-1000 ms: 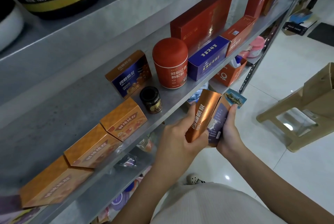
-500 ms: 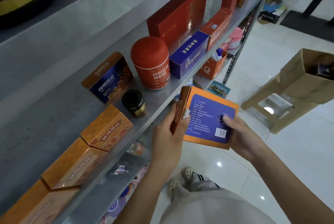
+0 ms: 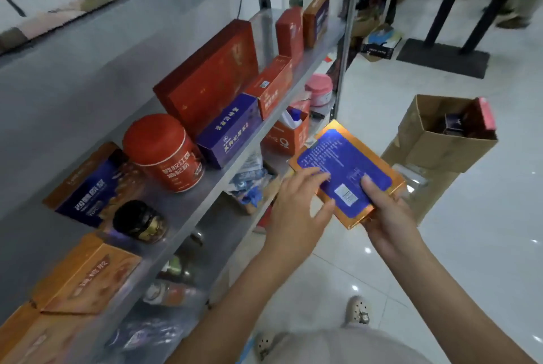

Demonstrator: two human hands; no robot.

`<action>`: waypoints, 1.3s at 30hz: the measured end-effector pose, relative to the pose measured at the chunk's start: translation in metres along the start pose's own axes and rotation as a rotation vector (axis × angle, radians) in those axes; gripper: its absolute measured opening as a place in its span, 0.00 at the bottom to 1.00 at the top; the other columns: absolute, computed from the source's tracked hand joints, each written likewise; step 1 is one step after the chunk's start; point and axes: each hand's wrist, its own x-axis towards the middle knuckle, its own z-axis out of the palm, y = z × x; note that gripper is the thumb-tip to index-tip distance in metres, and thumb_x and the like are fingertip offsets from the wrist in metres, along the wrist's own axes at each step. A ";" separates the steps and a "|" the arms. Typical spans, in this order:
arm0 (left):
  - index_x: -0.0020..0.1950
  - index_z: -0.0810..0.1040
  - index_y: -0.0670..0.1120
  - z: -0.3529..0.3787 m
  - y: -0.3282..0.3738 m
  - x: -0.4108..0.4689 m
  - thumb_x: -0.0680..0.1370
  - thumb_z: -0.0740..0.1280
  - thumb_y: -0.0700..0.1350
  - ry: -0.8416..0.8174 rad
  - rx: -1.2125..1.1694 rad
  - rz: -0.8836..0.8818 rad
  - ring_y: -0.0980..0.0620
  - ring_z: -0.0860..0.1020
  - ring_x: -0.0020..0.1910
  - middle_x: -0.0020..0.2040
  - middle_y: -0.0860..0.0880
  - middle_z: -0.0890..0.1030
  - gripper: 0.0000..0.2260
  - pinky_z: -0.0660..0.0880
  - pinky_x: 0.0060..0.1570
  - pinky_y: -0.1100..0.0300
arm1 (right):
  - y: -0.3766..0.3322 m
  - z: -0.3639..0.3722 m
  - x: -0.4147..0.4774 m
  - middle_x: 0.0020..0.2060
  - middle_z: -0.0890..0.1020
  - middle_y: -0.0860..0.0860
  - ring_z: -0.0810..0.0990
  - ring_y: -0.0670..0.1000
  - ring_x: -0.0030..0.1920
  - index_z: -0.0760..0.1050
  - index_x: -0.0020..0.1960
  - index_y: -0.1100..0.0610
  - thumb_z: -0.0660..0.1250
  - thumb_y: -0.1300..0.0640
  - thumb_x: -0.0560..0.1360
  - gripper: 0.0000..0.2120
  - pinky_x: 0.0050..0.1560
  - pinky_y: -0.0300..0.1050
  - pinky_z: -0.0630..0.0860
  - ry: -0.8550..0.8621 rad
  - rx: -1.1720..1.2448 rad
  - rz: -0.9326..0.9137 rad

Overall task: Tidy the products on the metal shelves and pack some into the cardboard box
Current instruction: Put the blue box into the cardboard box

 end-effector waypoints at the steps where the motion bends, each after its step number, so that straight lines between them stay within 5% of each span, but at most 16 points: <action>1: 0.72 0.71 0.50 0.015 0.013 0.006 0.75 0.64 0.57 -0.081 0.035 0.037 0.52 0.61 0.73 0.74 0.50 0.68 0.26 0.59 0.73 0.59 | -0.012 -0.006 0.003 0.57 0.83 0.56 0.83 0.58 0.53 0.72 0.65 0.59 0.69 0.57 0.73 0.21 0.45 0.53 0.82 -0.012 0.018 -0.026; 3: 0.79 0.57 0.54 0.042 0.042 0.022 0.75 0.67 0.60 -0.253 0.070 0.043 0.50 0.43 0.79 0.81 0.49 0.50 0.36 0.45 0.74 0.58 | -0.038 -0.020 0.008 0.60 0.81 0.56 0.81 0.57 0.58 0.70 0.68 0.58 0.66 0.55 0.76 0.22 0.53 0.53 0.81 -0.053 0.049 -0.046; 5: 0.80 0.47 0.54 0.065 0.066 0.041 0.75 0.70 0.59 -0.322 0.069 0.034 0.50 0.35 0.78 0.81 0.49 0.42 0.42 0.44 0.76 0.53 | -0.064 -0.037 0.011 0.61 0.80 0.54 0.81 0.53 0.59 0.70 0.69 0.55 0.62 0.48 0.77 0.23 0.58 0.53 0.79 -0.125 0.060 -0.030; 8: 0.78 0.51 0.54 0.095 0.089 0.067 0.74 0.73 0.51 -0.290 -0.069 0.034 0.52 0.52 0.78 0.79 0.52 0.55 0.40 0.61 0.74 0.53 | -0.095 -0.069 0.015 0.63 0.79 0.49 0.78 0.50 0.63 0.69 0.71 0.52 0.55 0.41 0.77 0.26 0.59 0.54 0.77 -0.173 -0.023 -0.062; 12: 0.67 0.65 0.59 0.129 0.114 0.091 0.74 0.74 0.49 -0.191 -0.411 -0.075 0.61 0.76 0.58 0.60 0.60 0.74 0.26 0.76 0.56 0.62 | -0.125 -0.111 0.022 0.66 0.76 0.44 0.74 0.46 0.67 0.78 0.64 0.51 0.61 0.32 0.74 0.29 0.62 0.49 0.75 -0.129 -0.273 -0.160; 15: 0.57 0.70 0.62 0.146 0.126 0.106 0.75 0.73 0.42 -0.246 -0.677 -0.115 0.68 0.79 0.51 0.51 0.63 0.78 0.19 0.76 0.45 0.70 | -0.142 -0.145 0.034 0.64 0.76 0.43 0.73 0.45 0.65 0.76 0.62 0.48 0.69 0.49 0.76 0.15 0.51 0.35 0.76 0.043 -0.483 -0.269; 17: 0.60 0.71 0.60 0.155 0.126 0.115 0.75 0.73 0.40 -0.370 -0.760 -0.101 0.61 0.80 0.56 0.54 0.58 0.81 0.21 0.78 0.47 0.66 | -0.154 -0.168 0.044 0.62 0.72 0.41 0.72 0.43 0.63 0.68 0.65 0.45 0.72 0.55 0.73 0.24 0.49 0.32 0.72 0.210 -0.536 -0.301; 20: 0.67 0.72 0.49 0.167 0.122 0.131 0.70 0.74 0.42 -0.571 -0.891 -0.054 0.44 0.80 0.60 0.59 0.45 0.81 0.26 0.79 0.55 0.52 | -0.174 -0.204 0.056 0.57 0.78 0.39 0.78 0.45 0.60 0.62 0.69 0.43 0.79 0.48 0.62 0.41 0.45 0.35 0.78 0.115 -0.452 -0.200; 22: 0.65 0.73 0.46 0.174 0.122 0.143 0.65 0.76 0.45 -0.684 -0.932 -0.074 0.45 0.81 0.57 0.57 0.45 0.83 0.30 0.79 0.52 0.54 | -0.186 -0.224 0.062 0.56 0.82 0.44 0.81 0.49 0.57 0.64 0.70 0.44 0.83 0.42 0.53 0.50 0.44 0.42 0.81 -0.013 -0.422 -0.124; 26: 0.62 0.74 0.48 0.192 0.123 0.172 0.61 0.75 0.45 -0.797 -0.907 -0.118 0.51 0.83 0.52 0.52 0.50 0.85 0.30 0.79 0.47 0.59 | -0.202 -0.241 0.077 0.49 0.85 0.45 0.84 0.48 0.51 0.73 0.60 0.49 0.84 0.42 0.50 0.42 0.43 0.41 0.81 -0.003 -0.574 -0.069; 31: 0.61 0.75 0.50 0.229 0.118 0.234 0.67 0.78 0.47 -0.676 -0.773 -0.145 0.50 0.82 0.55 0.55 0.48 0.84 0.25 0.79 0.48 0.61 | -0.209 -0.249 0.128 0.38 0.86 0.41 0.85 0.43 0.41 0.78 0.50 0.50 0.80 0.63 0.61 0.21 0.36 0.33 0.78 0.216 -0.645 -0.162; 34: 0.55 0.73 0.51 0.254 0.126 0.272 0.78 0.63 0.55 -0.541 -0.752 -0.231 0.51 0.82 0.51 0.52 0.48 0.83 0.10 0.78 0.47 0.61 | -0.202 -0.241 0.164 0.42 0.85 0.41 0.84 0.41 0.43 0.76 0.51 0.47 0.80 0.59 0.62 0.21 0.41 0.35 0.79 0.271 -0.694 -0.169; 39: 0.47 0.74 0.47 0.311 0.109 0.349 0.73 0.56 0.63 -0.318 -0.661 -0.280 0.49 0.82 0.44 0.44 0.47 0.83 0.20 0.77 0.45 0.57 | -0.236 -0.231 0.228 0.45 0.85 0.40 0.84 0.43 0.49 0.76 0.55 0.45 0.75 0.47 0.64 0.20 0.44 0.34 0.79 0.056 -0.749 0.010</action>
